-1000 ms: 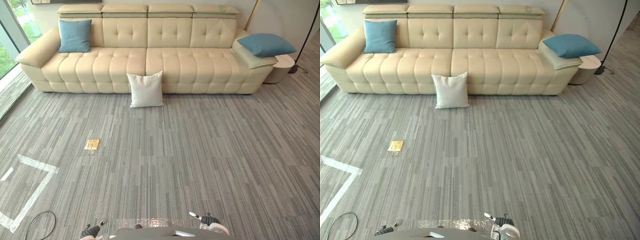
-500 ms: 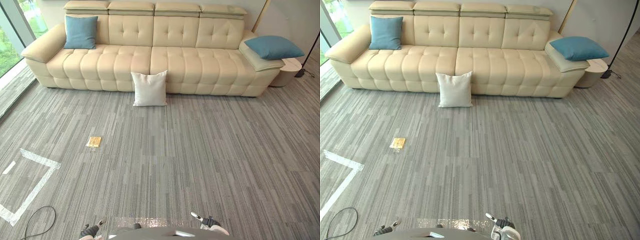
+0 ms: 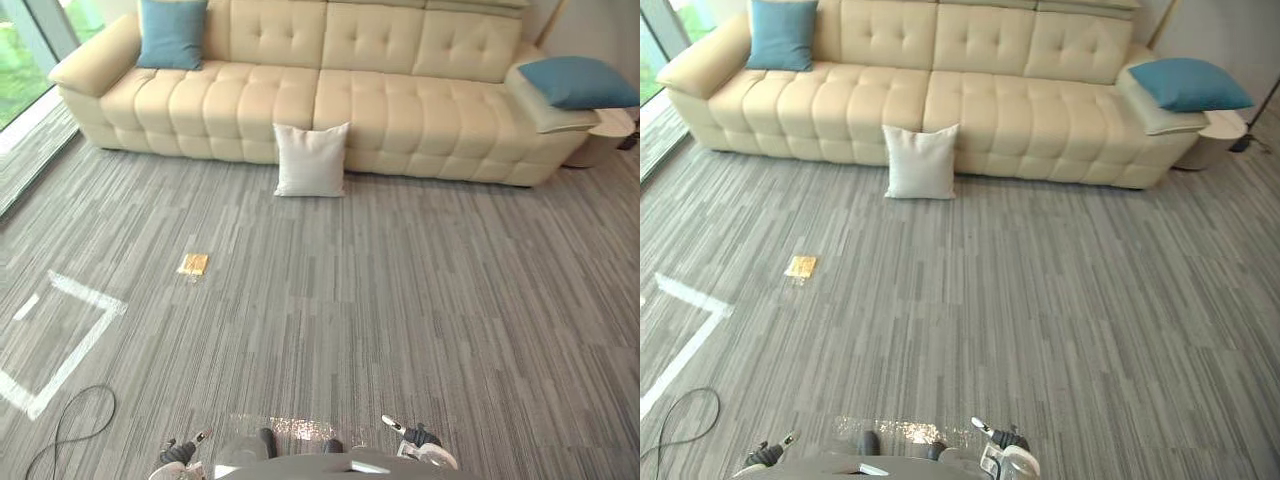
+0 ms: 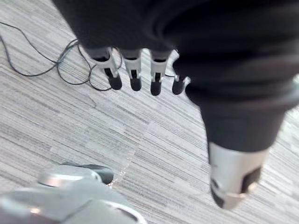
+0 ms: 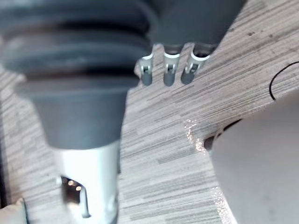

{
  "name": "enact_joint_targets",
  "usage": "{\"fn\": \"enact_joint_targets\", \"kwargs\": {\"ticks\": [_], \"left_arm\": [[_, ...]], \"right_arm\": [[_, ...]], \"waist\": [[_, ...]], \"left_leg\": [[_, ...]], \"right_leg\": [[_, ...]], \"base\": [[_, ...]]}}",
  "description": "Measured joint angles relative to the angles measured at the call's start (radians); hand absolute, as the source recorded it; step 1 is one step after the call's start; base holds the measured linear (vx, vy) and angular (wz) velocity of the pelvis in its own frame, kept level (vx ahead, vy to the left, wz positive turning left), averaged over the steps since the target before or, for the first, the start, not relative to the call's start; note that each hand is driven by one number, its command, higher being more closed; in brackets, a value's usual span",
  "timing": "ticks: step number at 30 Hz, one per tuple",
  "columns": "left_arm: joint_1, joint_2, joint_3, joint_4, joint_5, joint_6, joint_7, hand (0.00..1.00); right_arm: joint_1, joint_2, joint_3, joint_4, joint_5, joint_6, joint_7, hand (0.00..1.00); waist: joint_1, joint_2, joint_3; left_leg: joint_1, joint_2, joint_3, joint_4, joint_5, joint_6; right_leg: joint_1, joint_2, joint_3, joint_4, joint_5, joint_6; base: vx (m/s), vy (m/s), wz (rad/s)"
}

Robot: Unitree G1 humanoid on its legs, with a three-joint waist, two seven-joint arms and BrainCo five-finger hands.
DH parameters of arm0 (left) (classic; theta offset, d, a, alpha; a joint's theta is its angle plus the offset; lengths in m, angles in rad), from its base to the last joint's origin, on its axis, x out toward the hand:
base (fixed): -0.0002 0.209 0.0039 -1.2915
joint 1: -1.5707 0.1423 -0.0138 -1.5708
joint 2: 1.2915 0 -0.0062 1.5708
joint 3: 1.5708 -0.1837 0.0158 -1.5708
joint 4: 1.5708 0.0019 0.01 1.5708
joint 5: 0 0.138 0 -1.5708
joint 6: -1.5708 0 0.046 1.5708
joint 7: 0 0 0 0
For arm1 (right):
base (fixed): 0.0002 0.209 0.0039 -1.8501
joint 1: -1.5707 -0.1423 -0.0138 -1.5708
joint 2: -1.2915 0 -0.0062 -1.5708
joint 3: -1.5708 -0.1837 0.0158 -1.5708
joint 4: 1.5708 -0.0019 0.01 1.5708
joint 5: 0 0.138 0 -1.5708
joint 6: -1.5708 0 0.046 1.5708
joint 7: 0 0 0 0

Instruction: Pick up cushions and gather them together orderly.

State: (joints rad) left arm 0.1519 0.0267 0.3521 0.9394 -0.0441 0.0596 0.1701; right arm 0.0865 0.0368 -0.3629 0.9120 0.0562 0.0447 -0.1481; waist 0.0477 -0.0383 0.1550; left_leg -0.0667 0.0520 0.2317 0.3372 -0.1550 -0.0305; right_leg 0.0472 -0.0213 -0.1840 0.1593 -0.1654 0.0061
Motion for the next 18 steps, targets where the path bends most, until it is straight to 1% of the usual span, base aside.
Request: {"fn": "enact_joint_targets", "kwargs": {"ticks": [1,2,3,4,5,7,8,9,10,11,12,13,14,15,16,18], "left_arm": [[0.0,0.001,0.003,-0.008,-0.002,0.0,0.0,0.0],[0.001,-0.003,0.01,-0.02,-0.007,0.001,0.0,0.0],[0.0,-0.011,0.02,-0.03,-0.023,0.0,0.002,0.0],[0.003,-0.013,0.021,-0.031,-0.036,0.0,0.004,0.0],[0.004,-0.019,0.021,-0.032,-0.043,0.0,0.005,0.0],[0.007,-0.027,0.021,-0.038,-0.07,-0.003,0.009,0.0],[0.007,-0.03,0.021,-0.04,-0.083,-0.003,0.013,0.0],[0.006,-0.037,0.021,-0.047,-0.093,-0.003,0.018,0.0],[0.007,-0.041,0.021,-0.049,-0.096,-0.004,0.02,0.0],[0.011,-0.047,0.022,-0.047,-0.109,-0.004,0.022,0.0],[0.01,-0.044,0.021,-0.045,-0.11,-0.003,0.022,0.0],[0.006,-0.031,0.02,-0.042,-0.111,-0.005,0.025,0.0],[-0.009,-0.03,0.02,-0.035,-0.109,-0.013,0.027,0.0],[-0.015,-0.025,0.019,-0.026,-0.111,-0.014,0.027,0.0],[-0.012,-0.021,0.02,-0.026,-0.12,-0.014,0.03,0.0],[-0.01,-0.015,0.017,-0.025,-0.122,-0.014,0.033,0.0]], "right_arm": [[0.0,0.001,0.011,-0.004,0.009,-0.001,-0.005,0.0],[0.002,-0.001,0.025,-0.007,0.021,-0.001,-0.007,0.0],[-0.002,-0.002,0.036,-0.029,0.028,0.001,-0.007,0.0],[0.0,-0.006,0.045,-0.035,0.03,0.0,-0.008,0.0],[-0.005,-0.012,0.045,-0.035,0.032,0.002,-0.009,0.0],[-0.015,-0.018,0.046,-0.035,0.034,0.003,-0.011,0.0],[-0.027,-0.019,0.047,-0.036,0.036,0.002,-0.014,0.0],[-0.04,-0.018,0.05,-0.036,0.037,0.002,-0.014,0.0],[-0.044,-0.018,0.058,-0.036,0.038,0.002,-0.015,0.0],[-0.053,-0.019,0.084,-0.037,0.038,0.002,-0.015,0.0],[-0.058,-0.017,0.09,-0.037,0.039,0.001,-0.015,0.0],[-0.079,0.004,0.088,-0.03,0.054,0.001,-0.014,0.0],[-0.102,0.015,0.087,-0.031,0.062,-0.001,-0.013,0.0],[-0.11,0.02,0.087,-0.031,0.064,-0.002,-0.012,0.0],[-0.114,0.025,0.088,-0.031,0.064,-0.009,-0.007,0.0],[-0.108,0.025,0.086,-0.027,0.064,-0.017,-0.007,0.0]], "waist": [[0.001,-0.003,0.006],[0.003,0.003,0.014],[0.008,-0.004,0.031],[0.01,0.002,0.038],[0.007,0.004,0.037],[0.014,0.012,0.041],[0.023,0.015,0.043],[0.034,0.02,0.046],[0.038,0.024,0.046],[0.041,0.038,0.044],[0.043,0.032,0.044],[0.052,0.008,0.041],[0.05,0.005,0.039],[0.051,0.0,0.04],[0.055,-0.015,0.033],[0.058,-0.026,0.022]], "left_leg": [[-0.035,0.012,0.007,0.084,-0.006,-0.01],[-0.096,0.034,0.016,0.225,0.003,-0.022],[-0.169,0.056,0.018,0.382,0.015,-0.028],[-0.197,0.069,0.018,0.416,-0.011,-0.022],[-0.23,0.088,0.018,0.412,-0.045,-0.025],[-0.263,0.1,0.02,0.326,-0.047,-0.028],[-0.284,0.097,0.019,0.223,-0.026,-0.033],[-0.295,0.093,0.016,0.084,0.03,-0.044],[-0.296,0.092,0.013,0.02,0.059,-0.046],[-0.296,0.095,0.001,-0.085,0.146,-0.062],[-0.293,0.085,0.009,-0.075,0.214,-0.044],[-0.316,0.056,0.027,-0.018,0.157,0.002],[-0.351,0.051,0.027,0.044,0.102,0.029],[-0.359,0.043,0.028,0.072,0.076,0.038],[-0.362,0.033,0.051,0.176,-0.006,0.077],[-0.349,0.025,0.071,0.228,-0.069,0.089]], "right_leg": [[0.002,-0.002,0.0,0.011,-0.011,-0.001],[0.012,-0.007,0.002,0.016,-0.022,-0.006],[0.036,-0.017,0.01,0.02,-0.03,-0.015],[0.04,-0.019,0.01,0.021,-0.04,-0.019],[0.055,-0.026,0.016,0.02,-0.052,-0.012],[0.062,-0.045,0.033,0.017,-0.065,0.005],[0.063,-0.065,0.044,0.013,-0.075,0.02],[0.072,-0.086,0.061,0.003,-0.088,0.041],[0.08,-0.094,0.066,-0.004,-0.095,0.054],[0.098,-0.105,0.078,-0.024,-0.113,0.083],[0.109,-0.118,0.091,-0.038,-0.121,0.093],[0.117,-0.147,0.115,-0.065,-0.125,0.063],[0.105,-0.142,0.143,-0.039,-0.091,0.06],[0.101,-0.146,0.145,-0.019,-0.087,0.063],[0.109,-0.187,0.149,0.013,-0.07,0.094],[0.118,-0.204,0.17,0.049,-0.061,0.111]], "base": [[0.07,-0.03,0.0],[0.12,0.006,-0.08],[0.12,0.034,-0.12],[0.2,0.096,-0.12],[0.19,0.104,-0.08],[0.24,0.165,-0.15],[0.29,0.239,-0.31],[0.41,0.35,-0.31],[0.32,0.31,-0.3],[0.45,0.432,-0.22],[0.49,0.411,-0.31],[0.49,0.354,-0.21],[0.52,0.274,-0.15],[0.62,0.339,-0.07],[0.62,0.353,-0.09],[0.44,0.252,-0.21]]}}
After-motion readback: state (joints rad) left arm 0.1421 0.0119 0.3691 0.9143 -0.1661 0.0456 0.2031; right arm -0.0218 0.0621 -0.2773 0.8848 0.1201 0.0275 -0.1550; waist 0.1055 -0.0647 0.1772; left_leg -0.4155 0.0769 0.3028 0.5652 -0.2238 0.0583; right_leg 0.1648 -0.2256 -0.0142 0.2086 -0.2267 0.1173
